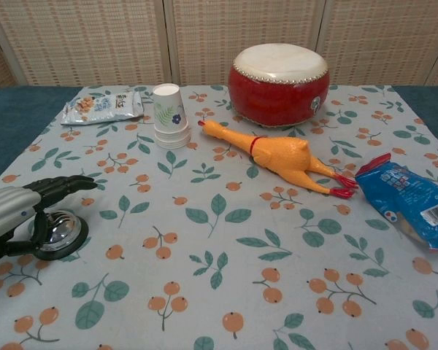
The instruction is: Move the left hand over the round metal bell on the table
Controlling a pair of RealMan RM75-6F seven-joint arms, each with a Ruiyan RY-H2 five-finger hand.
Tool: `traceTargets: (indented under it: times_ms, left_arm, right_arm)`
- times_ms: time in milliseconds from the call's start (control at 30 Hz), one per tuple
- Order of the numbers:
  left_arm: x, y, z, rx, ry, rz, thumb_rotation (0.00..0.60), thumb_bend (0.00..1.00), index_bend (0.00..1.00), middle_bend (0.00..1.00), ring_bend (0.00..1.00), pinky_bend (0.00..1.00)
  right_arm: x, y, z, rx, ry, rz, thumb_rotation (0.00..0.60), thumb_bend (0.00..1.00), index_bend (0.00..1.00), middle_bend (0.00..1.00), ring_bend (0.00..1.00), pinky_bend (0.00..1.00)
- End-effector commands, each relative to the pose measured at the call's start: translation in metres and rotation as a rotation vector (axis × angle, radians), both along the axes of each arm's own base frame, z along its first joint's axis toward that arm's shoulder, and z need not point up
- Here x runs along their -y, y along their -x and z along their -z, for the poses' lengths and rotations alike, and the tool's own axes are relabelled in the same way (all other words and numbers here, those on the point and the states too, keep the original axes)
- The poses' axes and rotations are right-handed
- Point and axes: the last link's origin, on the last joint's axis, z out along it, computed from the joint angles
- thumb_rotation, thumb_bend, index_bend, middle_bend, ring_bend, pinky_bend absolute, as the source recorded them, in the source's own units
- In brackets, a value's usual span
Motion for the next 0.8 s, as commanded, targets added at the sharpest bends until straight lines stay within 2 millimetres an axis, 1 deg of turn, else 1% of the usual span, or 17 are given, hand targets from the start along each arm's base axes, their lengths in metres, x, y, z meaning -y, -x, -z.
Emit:
traceTargets:
  times_ms: [33,133,400,467,567,667,733,800]
  left_arm:
    - [0.004,0.005,0.005,0.001,0.016,-0.020,0.600,1.00,0.00,0.00,0.00,0.08]
    - [0.006,0.010,0.011,-0.008,0.033,-0.041,0.600,1.00,0.00,0.00,0.00,0.08]
    - [0.010,0.015,0.020,-0.024,0.043,-0.054,0.600,1.00,0.00,0.00,0.00,0.08]
    - [0.008,0.013,0.017,-0.016,0.018,-0.040,0.600,1.00,0.00,0.00,0.00,0.08]
    - [0.005,0.003,0.004,0.012,-0.053,0.023,0.600,1.00,0.00,0.00,0.00,0.08]
    - [0.004,-0.008,-0.017,0.035,-0.123,0.099,0.600,1.00,0.00,0.00,0.00,0.08]
    - [0.006,-0.012,-0.034,0.014,-0.154,0.143,0.600,1.00,0.00,0.00,0.00,0.08]
    - [0.010,-0.010,-0.049,-0.021,-0.163,0.163,0.600,1.00,0.00,0.00,0.00,0.09]
  right_arm:
    - [0.000,0.000,0.000,0.001,-0.001,0.000,0.600,0.44,0.07,0.01,0.00,0.14]
    - [0.001,0.000,0.001,0.002,-0.007,0.001,0.600,0.44,0.07,0.01,0.00,0.14]
    - [0.000,0.000,0.001,0.003,-0.013,0.006,0.600,0.44,0.07,0.01,0.00,0.14]
    - [0.000,0.000,0.000,0.004,-0.013,0.005,0.600,0.44,0.07,0.01,0.00,0.14]
    - [0.000,0.000,0.000,0.004,-0.010,0.005,0.600,0.44,0.07,0.01,0.00,0.14]
    - [0.000,0.000,0.000,0.006,-0.010,0.006,0.600,0.44,0.07,0.01,0.00,0.14]
    - [0.001,0.000,0.000,0.010,-0.012,0.007,0.600,0.44,0.07,0.01,0.00,0.14]
    - [0.001,0.000,0.000,0.011,-0.013,0.009,0.600,0.44,0.07,0.01,0.00,0.14]
